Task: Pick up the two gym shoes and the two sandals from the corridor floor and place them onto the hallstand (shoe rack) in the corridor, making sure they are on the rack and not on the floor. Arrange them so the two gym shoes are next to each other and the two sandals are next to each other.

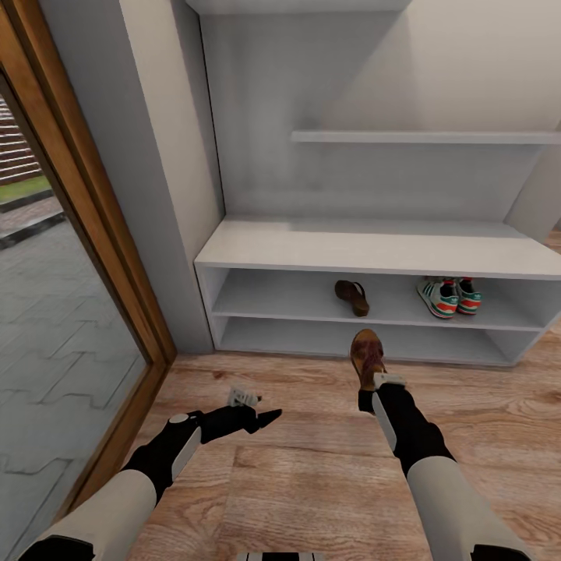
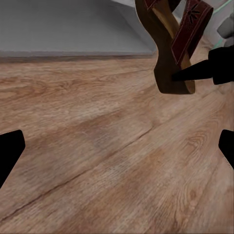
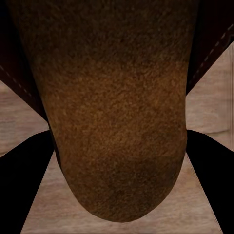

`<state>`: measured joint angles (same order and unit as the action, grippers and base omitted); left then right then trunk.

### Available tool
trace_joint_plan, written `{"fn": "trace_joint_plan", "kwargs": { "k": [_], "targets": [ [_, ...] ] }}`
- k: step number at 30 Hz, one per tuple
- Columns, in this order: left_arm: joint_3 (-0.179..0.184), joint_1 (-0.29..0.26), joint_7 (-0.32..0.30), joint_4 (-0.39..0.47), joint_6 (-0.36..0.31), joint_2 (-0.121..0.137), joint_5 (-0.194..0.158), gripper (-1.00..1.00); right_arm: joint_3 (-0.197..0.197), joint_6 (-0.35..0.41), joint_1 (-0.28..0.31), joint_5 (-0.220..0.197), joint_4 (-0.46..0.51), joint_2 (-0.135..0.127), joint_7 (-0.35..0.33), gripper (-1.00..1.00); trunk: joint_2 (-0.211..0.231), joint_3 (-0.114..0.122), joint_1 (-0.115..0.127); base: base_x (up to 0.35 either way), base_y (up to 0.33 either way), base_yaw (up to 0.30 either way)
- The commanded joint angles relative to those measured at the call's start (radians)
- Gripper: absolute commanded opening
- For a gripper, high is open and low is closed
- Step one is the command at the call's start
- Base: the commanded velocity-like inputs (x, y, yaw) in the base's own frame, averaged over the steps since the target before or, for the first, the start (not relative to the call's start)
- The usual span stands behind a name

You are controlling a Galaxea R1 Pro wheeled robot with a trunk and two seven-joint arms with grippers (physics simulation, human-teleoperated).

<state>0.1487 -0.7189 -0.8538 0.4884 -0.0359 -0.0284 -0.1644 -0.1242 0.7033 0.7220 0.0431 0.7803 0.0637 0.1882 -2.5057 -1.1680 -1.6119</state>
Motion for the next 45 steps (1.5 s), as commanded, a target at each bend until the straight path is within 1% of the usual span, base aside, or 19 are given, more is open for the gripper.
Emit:
{"fn": "trace_joint_plan", "kwargs": {
  "k": [1, 9, 17, 18, 22, 30, 32, 40, 45],
  "targets": [
    [0.005, -0.001, -0.003, 0.000, -0.002, 0.001, -0.009, 1.00, -0.003, 0.004, 0.001, 0.005, 0.002, 0.002, 0.002, -1.00, 0.000, -0.001, 0.000, 0.000, 0.000, 0.000],
    [0.007, -0.001, -0.007, 0.000, 0.002, 0.001, -0.009, 1.00, -0.003, 0.005, 0.002, 0.005, 0.002, 0.003, 0.006, -1.00, 0.000, -0.001, 0.000, 0.000, 0.000, 0.000],
    [0.040, -0.001, -0.007, 0.000, 0.002, 0.001, -0.009, 1.00, -0.002, 0.006, 0.005, 0.000, 0.009, 0.007, 0.003, -1.00, 0.000, -0.001, 0.000, 0.000, 0.000, 0.000],
    [0.043, -0.001, -0.007, 0.000, 0.002, 0.001, -0.009, 1.00, -0.002, 0.007, 0.007, -0.001, 0.026, 0.014, 0.003, -1.00, 0.000, -0.001, 0.000, 0.000, 0.000, 0.000],
    [0.044, -0.001, -0.007, 0.000, 0.002, 0.001, -0.009, 1.00, -0.002, 0.010, 0.008, -0.003, 0.076, 0.018, 0.002, -1.00, 0.000, -0.001, 0.000, 0.000, 0.000, 0.000],
    [0.045, -0.001, -0.007, 0.000, 0.002, 0.001, -0.009, 1.00, -0.002, 0.011, 0.008, -0.003, 0.086, 0.018, 0.002, -1.00, 0.000, -0.001, 0.000, 0.000, 0.000, 0.005],
    [0.045, -0.001, -0.007, 0.000, 0.002, 0.001, -0.009, 1.00, -0.002, 0.011, 0.008, -0.003, 0.086, 0.018, 0.002, -1.00, 0.000, -0.002, 0.000, 0.000, 0.000, 0.107],
    [0.045, -0.001, -0.007, 0.001, 0.002, 0.000, -0.009, 1.00, -0.001, 0.012, 0.008, -0.003, 0.086, 0.018, 0.002, -1.00, 0.002, 0.020, 0.004, 0.000, 0.000, 0.184],
    [0.045, -0.001, -0.007, 0.001, 0.002, 0.001, -0.009, 1.00, 0.000, 0.012, 0.008, -0.003, 0.086, 0.018, 0.002, -1.00, 0.002, 0.014, 0.004, 0.000, 0.000, 0.201]
  ]
}}
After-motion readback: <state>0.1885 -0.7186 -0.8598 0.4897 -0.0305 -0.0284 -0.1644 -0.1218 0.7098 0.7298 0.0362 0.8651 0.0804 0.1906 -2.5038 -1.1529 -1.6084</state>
